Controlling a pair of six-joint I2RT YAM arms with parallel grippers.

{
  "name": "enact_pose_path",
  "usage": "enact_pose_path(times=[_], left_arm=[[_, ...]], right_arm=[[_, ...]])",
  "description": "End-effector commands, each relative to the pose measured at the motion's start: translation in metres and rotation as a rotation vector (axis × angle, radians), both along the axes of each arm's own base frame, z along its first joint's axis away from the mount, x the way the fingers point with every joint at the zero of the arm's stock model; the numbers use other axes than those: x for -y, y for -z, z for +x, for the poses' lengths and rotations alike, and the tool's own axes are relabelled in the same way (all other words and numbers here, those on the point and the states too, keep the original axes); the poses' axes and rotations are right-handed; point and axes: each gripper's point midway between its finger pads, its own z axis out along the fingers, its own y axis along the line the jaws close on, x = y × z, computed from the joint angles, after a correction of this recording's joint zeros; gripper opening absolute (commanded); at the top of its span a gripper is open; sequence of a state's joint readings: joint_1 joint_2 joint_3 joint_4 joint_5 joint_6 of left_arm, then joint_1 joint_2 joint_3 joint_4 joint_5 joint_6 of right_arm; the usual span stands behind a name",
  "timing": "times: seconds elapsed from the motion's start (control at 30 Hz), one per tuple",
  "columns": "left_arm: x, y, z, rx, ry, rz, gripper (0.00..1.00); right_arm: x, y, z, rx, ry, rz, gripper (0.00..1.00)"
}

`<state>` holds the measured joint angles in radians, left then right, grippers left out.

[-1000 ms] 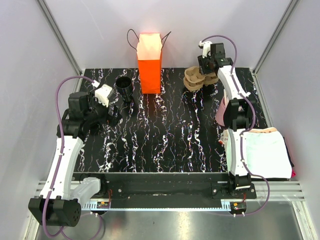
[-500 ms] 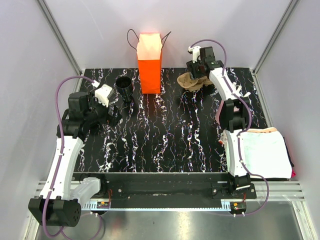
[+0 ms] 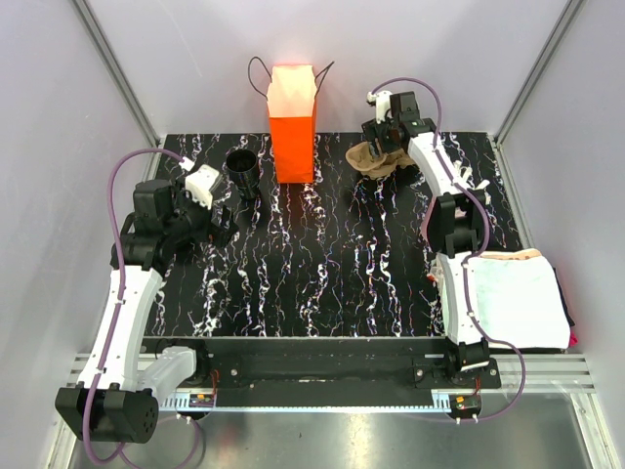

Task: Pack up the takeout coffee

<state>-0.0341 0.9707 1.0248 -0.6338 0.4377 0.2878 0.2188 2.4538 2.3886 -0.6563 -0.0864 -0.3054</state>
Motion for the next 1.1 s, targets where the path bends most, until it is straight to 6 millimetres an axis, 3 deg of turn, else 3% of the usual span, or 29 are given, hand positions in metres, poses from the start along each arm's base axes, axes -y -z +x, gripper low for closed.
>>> enact_pose_path(times=[0.0, 0.37, 0.8, 0.9, 1.03, 1.07], left_arm=[[0.003, -0.012, 0.005, 0.054, 0.012, -0.016, 0.99], [0.002, -0.010, 0.006, 0.047, 0.011, -0.015, 0.99], [0.002, -0.008, 0.006, 0.043, 0.013, -0.015, 0.99], [0.004, -0.010, 0.006, 0.047, 0.017, -0.020, 0.99], [0.006, -0.017, 0.008, 0.069, 0.035, -0.020, 0.99], [0.008, -0.023, 0.012, 0.087, 0.052, -0.008, 0.99]], right_arm=[[0.002, -0.005, 0.010, 0.028, 0.003, -0.018, 0.77], [0.005, 0.009, 0.009, 0.001, 0.000, -0.042, 0.67], [0.008, -0.009, -0.003, -0.015, -0.003, -0.053, 0.51], [0.008, -0.019, -0.006, -0.005, -0.004, -0.043, 0.49], [0.006, -0.050, -0.011, 0.038, -0.010, -0.017, 0.48], [0.006, -0.075, -0.015, 0.075, -0.011, -0.007, 0.48]])
